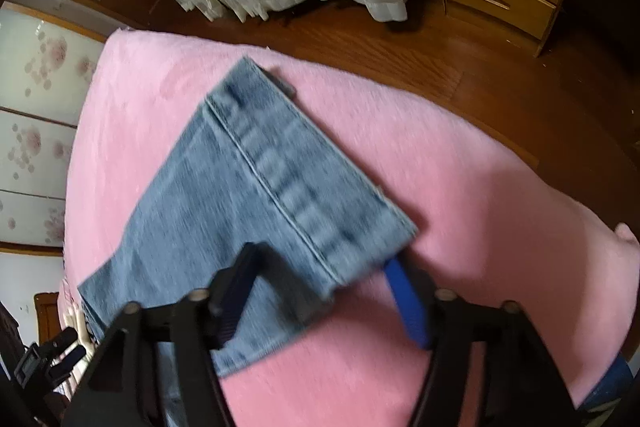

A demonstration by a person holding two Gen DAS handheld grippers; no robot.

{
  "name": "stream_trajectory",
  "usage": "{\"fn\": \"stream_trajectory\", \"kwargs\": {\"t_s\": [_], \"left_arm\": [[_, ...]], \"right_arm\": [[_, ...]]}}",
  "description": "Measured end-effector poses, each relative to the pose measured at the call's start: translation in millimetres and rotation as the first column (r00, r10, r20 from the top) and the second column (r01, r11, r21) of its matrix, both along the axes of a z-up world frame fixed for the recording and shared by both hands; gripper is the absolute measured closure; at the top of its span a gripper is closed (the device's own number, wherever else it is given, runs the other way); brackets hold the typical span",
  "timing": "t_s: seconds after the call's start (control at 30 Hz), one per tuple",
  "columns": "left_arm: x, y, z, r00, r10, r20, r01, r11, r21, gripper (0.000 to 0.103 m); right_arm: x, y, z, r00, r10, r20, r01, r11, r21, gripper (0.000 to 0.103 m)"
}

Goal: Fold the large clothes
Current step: 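Reach the right tool to a denim sleeve cuff and grasp it, then lift the cuff with the right tool and lay the sleeve across the jacket front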

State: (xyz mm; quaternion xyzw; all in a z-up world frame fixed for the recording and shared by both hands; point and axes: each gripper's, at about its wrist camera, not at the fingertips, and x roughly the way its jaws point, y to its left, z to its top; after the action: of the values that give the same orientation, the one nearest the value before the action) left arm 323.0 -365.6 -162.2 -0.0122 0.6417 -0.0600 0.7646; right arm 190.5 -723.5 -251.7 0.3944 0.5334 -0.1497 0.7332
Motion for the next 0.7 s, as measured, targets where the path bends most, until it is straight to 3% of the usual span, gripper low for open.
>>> {"fn": "stream_trajectory", "kwargs": {"t_s": [0.03,0.1,0.13,0.27,0.37,0.43,0.53,0.63,0.7], "left_arm": [[-1,-2,1,1.000,-0.011,0.008,0.011,1.000,0.003,0.010],[-1,-7,5,1.000,-0.024,0.019,0.024,1.000,0.005,0.010],[-1,-8,9,0.999,-0.031,0.027,0.031,1.000,0.002,0.010],[-6,-9,26,0.996,-0.056,0.063,0.056,0.998,0.004,0.010],[-12,0,43,0.994,-0.057,0.098,0.058,0.998,-0.005,0.010],[-18,12,55,0.991,-0.046,0.122,0.048,0.999,-0.013,0.010],[-30,37,71,0.988,-0.014,0.155,0.017,1.000,-0.022,0.010],[-42,75,85,0.984,0.025,0.174,-0.019,0.999,-0.039,0.010],[-49,101,91,0.982,0.047,0.181,-0.036,0.998,-0.060,0.010]], "right_arm": [[3,-2,-1,1.000,-0.008,0.002,0.008,1.000,0.003,0.068],[4,-7,-1,1.000,-0.019,0.009,0.019,1.000,0.018,0.078],[3,-8,1,1.000,-0.019,0.024,0.019,1.000,0.021,0.089],[6,0,34,0.992,0.032,0.118,-0.034,0.999,0.011,0.090],[15,23,74,0.968,0.140,0.206,-0.134,0.990,-0.041,0.090],[25,48,102,0.938,0.235,0.256,-0.220,0.972,-0.087,0.090],[38,94,142,0.867,0.371,0.332,-0.340,0.928,-0.149,0.091],[47,147,176,0.771,0.504,0.390,-0.453,0.864,-0.221,0.091],[51,192,195,0.689,0.592,0.418,-0.531,0.805,-0.265,0.091]]}}
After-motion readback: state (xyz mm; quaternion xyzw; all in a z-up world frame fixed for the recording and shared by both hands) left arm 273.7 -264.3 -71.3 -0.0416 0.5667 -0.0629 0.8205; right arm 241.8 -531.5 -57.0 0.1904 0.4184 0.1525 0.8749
